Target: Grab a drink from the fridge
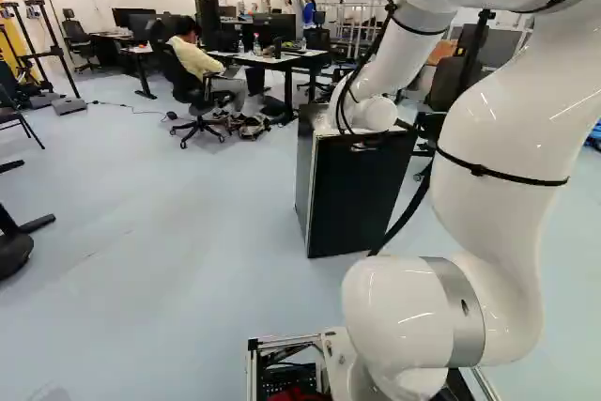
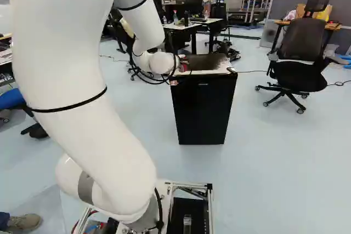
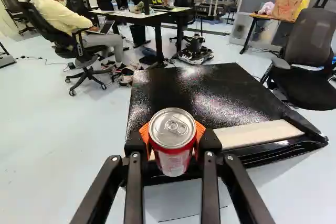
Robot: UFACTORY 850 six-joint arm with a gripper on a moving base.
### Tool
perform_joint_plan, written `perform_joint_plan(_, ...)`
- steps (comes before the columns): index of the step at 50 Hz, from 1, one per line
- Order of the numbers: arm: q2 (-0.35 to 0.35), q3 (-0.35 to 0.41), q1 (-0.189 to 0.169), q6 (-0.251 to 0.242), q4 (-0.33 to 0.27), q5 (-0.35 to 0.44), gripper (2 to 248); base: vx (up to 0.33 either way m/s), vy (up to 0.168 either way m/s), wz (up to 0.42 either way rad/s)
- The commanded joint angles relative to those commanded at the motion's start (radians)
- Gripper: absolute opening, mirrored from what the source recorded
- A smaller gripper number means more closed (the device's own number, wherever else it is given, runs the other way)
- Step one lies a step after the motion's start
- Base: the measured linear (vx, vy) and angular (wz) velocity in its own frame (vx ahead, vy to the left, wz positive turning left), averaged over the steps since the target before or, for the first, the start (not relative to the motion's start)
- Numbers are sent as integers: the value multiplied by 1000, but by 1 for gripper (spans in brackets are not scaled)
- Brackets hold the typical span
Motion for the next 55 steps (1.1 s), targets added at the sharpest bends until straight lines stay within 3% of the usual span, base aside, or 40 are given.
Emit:
perform_joint_plan(28,70,100,26,-5,11,35,100,0,0,0)
perform_joint_plan(55,197,281,72,-14,30,97,100,0,0,0)
